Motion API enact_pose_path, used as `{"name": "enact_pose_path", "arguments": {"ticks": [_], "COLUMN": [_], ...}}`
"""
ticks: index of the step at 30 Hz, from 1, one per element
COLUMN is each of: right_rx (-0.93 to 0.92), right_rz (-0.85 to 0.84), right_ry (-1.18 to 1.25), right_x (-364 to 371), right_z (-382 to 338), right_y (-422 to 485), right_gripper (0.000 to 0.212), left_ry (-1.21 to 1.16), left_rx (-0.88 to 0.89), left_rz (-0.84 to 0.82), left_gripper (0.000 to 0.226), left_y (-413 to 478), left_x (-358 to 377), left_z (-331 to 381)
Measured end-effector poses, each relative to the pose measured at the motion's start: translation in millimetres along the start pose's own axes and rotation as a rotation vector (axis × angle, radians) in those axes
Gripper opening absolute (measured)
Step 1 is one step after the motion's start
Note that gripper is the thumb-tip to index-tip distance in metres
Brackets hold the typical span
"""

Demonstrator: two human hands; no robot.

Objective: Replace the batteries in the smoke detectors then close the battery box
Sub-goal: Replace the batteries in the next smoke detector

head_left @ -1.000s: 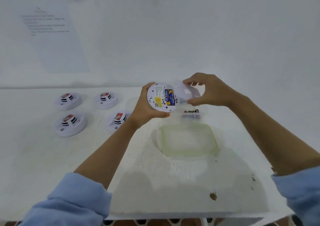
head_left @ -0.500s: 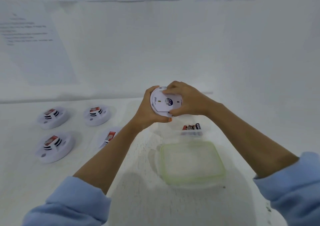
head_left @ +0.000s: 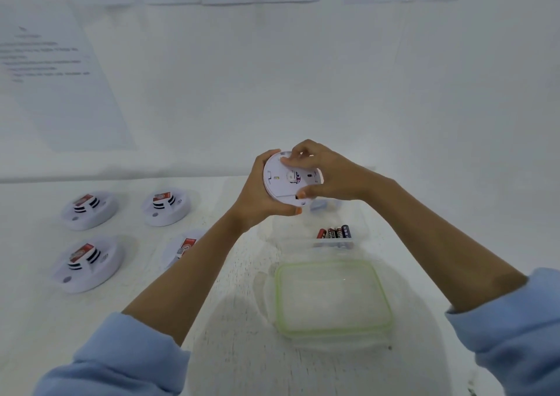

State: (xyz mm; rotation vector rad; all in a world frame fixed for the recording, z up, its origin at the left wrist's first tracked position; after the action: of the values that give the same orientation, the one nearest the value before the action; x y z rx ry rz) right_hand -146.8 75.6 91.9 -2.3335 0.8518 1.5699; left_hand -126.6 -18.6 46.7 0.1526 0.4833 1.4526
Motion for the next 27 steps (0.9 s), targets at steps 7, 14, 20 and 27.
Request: {"name": "enact_pose_path", "arguments": {"ticks": [7, 14, 20, 27], "right_rx": [0.003, 0.041, 0.152, 0.102], "right_rz": [0.084, 0.095, 0.112, 0.343], "right_ry": [0.081, 0.188, 0.39, 0.637], "right_x": [6.0, 13.3, 13.3, 14.2], "right_z": [7.9, 13.9, 6.7, -11.0], "right_y": [-3.9, -5.1, -5.2, 8.4], "right_gripper": [0.058, 0.059, 0.061, 0.064], "left_ry": [0.007, 0.052, 0.342, 0.685], "left_rx": [0.012, 0.013, 0.083, 0.097], "left_rz": [0.057, 0.09, 0.11, 0.262], "left_gripper": [0.1, 0.098, 0.085, 0.112], "left_y": [0.2, -2.6, 5.4, -12.6], "left_x": [1.4, 1.3, -5.8, -26.8], "left_z": [-3.6, -5.2, 15.7, 33.6]}}
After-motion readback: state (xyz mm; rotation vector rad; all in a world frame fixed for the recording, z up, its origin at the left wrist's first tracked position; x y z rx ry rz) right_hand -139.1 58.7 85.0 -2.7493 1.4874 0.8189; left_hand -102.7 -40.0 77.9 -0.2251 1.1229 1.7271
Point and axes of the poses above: each hand's wrist, its own y-axis towards the middle knuckle, its own x-axis out of the palm, z = x × y, the point moved 9 cm from there along y, towards the middle knuckle, and after that the axes turned 3 degrees about -z, right-handed, at the moved point
